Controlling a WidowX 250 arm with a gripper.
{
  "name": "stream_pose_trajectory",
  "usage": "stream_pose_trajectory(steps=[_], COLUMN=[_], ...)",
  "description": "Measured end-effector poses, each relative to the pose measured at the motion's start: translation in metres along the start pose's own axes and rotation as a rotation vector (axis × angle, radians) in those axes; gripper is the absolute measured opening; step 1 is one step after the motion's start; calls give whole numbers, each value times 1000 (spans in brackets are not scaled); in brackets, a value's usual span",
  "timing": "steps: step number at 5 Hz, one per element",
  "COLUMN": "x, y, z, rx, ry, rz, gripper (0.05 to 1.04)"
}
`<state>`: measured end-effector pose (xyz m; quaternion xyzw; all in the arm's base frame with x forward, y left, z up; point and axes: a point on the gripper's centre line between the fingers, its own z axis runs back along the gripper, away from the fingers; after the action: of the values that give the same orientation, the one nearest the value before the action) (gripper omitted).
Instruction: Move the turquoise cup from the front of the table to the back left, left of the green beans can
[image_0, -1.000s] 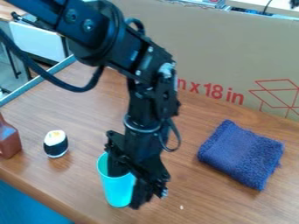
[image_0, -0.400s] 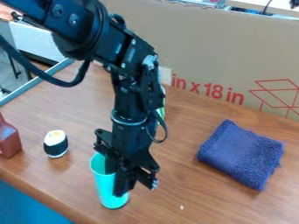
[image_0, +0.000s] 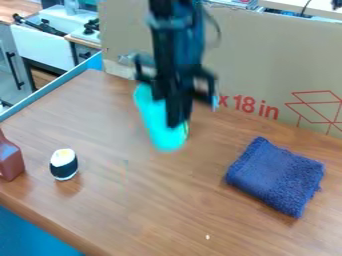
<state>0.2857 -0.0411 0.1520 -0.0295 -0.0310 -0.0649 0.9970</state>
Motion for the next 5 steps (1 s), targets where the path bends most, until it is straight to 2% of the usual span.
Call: stream_pose_trajectory(steps=[1,2,3,4,5], x=[35,49,49,46,51], y=[47,104,157,198,219], z=[38,43,33,8,-25], rx=[42,103,134,175,195], ry=[-83,-86,-51,29,113], rz=[135,283,407,487,523], gripper=[110,110,110,110,110])
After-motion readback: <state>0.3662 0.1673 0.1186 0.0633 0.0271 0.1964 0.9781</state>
